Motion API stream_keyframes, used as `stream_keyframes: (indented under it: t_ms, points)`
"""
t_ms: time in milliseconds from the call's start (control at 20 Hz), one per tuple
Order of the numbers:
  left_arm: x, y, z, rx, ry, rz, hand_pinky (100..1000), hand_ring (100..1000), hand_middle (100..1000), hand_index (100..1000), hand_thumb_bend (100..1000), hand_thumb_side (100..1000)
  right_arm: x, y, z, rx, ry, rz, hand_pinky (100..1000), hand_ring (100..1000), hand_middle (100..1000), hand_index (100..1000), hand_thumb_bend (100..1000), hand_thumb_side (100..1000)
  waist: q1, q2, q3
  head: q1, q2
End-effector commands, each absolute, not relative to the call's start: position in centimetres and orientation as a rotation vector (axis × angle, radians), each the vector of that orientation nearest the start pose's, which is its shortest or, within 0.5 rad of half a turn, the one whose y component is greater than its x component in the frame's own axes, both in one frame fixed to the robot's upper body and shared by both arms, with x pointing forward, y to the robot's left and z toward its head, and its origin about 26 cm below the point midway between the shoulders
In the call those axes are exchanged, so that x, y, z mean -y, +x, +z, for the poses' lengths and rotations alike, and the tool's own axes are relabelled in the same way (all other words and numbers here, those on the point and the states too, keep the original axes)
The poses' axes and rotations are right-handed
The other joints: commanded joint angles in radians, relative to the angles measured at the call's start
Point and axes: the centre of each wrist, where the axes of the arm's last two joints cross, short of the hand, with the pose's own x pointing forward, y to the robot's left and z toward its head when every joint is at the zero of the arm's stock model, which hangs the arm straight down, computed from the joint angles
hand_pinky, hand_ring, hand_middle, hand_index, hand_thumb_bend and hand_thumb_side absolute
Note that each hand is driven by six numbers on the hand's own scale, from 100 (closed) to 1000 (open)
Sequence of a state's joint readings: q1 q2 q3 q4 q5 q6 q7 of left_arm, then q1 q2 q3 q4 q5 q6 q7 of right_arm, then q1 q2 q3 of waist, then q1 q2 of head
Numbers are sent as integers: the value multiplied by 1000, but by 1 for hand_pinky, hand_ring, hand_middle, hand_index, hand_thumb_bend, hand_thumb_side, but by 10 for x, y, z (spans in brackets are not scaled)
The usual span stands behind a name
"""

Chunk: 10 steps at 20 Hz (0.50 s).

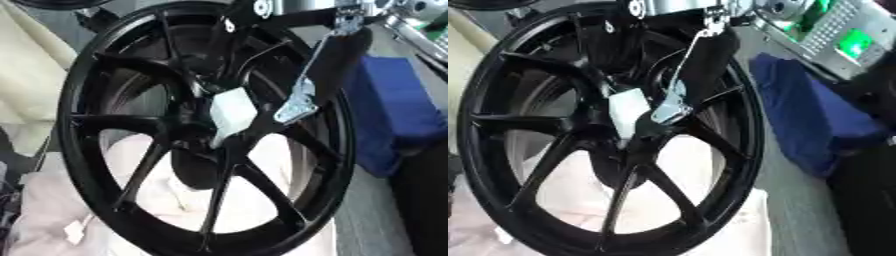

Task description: Pull the pin out of the wheel hub.

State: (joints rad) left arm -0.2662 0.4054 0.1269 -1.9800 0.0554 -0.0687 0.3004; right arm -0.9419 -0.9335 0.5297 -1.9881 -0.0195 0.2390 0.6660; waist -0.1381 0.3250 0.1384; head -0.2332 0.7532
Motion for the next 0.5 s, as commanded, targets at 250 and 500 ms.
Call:
stream_keyframes:
  t_ms: [250,500]
  points:
    - [-308,294,220,2401,444,7,915,540,532,694,275,637,195,291,341,1616,-321,1878,812,787,751,792,595,294,8,-6,5,-31,-14]
    - [-307,294,221,2405,444,4,916,540,531,694,275,638,198,292,337,1591,-288,1849,815,790,754,783,601,279,2,6,8,-52,-14]
